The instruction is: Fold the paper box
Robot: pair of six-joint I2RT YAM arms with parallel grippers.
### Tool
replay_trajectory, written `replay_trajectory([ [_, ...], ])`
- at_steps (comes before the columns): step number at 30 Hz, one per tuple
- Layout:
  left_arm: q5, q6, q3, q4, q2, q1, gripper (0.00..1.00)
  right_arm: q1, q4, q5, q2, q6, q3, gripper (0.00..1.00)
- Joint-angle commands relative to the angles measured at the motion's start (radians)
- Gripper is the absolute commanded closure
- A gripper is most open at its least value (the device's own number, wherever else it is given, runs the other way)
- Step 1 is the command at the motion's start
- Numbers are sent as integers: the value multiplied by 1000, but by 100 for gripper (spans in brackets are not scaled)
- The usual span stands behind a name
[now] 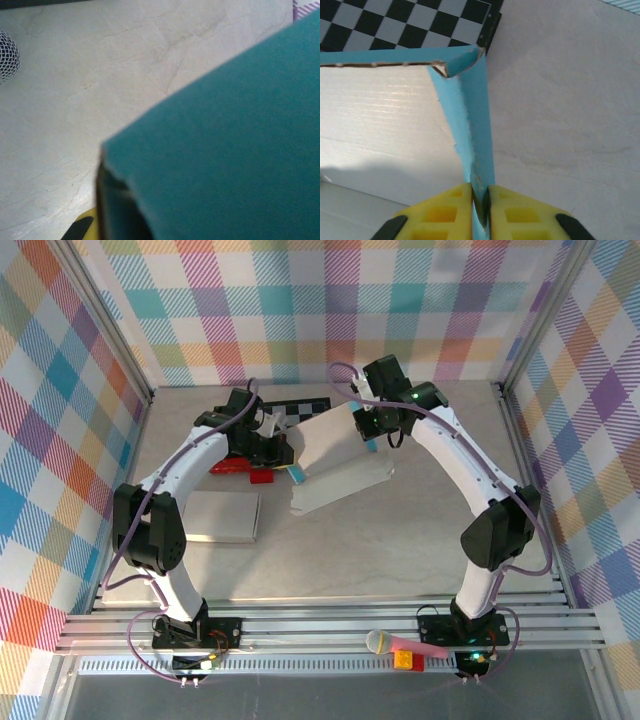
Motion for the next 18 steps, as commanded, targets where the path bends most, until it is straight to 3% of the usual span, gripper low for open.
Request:
replay_trajectory([
  [1, 10, 26, 47, -21, -29, -28, 100, 18, -20, 136, 15, 24, 25, 90],
  [4, 0, 10, 53, -19, -27, -38, 100, 40, -37, 289, 19, 75, 29, 100],
  [7, -3, 2, 54, -14, -28, -48, 100, 49, -33, 303, 12, 91, 21, 100],
  [15, -14, -5, 47, -5, -28, -62, 100, 47, -69, 242, 55, 40, 82, 79],
  [18, -15, -4, 49, -5, -25, -66, 100, 44, -97, 241, 83, 41, 116, 78],
])
